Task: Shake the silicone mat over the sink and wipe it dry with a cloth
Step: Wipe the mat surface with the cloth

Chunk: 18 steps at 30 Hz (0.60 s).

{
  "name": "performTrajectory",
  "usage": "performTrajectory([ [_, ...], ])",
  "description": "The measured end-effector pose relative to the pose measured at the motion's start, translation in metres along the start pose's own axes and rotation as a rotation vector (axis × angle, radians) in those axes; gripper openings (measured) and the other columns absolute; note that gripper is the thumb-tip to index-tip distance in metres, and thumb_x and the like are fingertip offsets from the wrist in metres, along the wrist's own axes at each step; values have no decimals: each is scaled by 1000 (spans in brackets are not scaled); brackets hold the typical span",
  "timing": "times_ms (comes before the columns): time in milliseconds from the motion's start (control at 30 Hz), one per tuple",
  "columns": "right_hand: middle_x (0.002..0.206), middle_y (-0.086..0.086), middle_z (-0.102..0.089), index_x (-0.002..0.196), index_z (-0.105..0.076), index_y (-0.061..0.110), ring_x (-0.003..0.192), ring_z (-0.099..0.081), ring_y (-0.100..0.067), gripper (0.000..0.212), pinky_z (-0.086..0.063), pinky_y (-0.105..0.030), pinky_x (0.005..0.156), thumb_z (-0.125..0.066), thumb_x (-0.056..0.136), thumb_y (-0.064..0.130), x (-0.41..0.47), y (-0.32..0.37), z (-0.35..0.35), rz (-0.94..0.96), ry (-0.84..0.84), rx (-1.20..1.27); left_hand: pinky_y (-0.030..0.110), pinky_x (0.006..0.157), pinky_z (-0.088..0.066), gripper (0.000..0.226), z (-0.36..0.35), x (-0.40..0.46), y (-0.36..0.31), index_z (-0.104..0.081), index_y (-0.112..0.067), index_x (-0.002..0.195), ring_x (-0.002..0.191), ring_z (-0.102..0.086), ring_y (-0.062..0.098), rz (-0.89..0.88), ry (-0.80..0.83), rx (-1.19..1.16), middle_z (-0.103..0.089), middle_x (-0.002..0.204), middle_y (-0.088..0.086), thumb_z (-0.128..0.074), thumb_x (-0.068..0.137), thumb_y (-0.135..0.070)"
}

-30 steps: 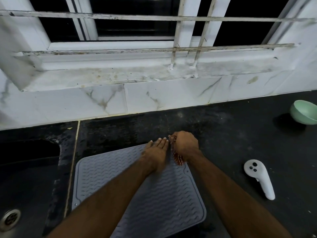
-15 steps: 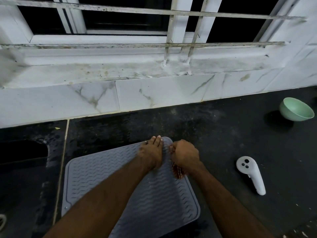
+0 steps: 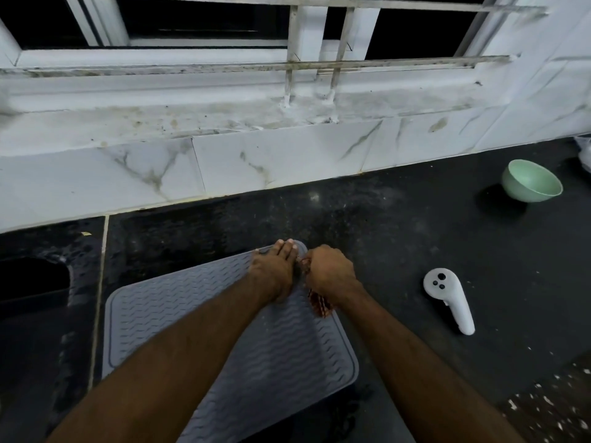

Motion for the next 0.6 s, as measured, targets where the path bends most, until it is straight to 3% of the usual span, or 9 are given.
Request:
performTrajectory([
  [300, 131, -7, -50, 132, -59, 22, 122, -48, -31, 40, -48, -47, 98, -52, 98, 40, -47, -24, -14, 22, 28, 43, 56, 120, -12, 94, -7, 4, 1, 15, -15, 157, 152, 13, 21, -16, 17, -28, 22, 164, 1, -54, 95, -33],
  [600, 127, -5, -51, 136, -57, 26, 120, -49, -29, 43, -50, -46, 96, -55, 94, 34, -93, -45, -33, 16, 70, -41, 60, 120, -9, 88, 0, -3, 1, 13, -16, 158, 152, 12, 22, -44, 13, -3, 20, 165, 0, -47, 96, -30],
])
Point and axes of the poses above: each hand's wrist, its own x-axis towards the middle knuckle, its own z-axis out of the back of the hand, y = z × x, the point moved 4 cm from there along x, towards the middle knuckle
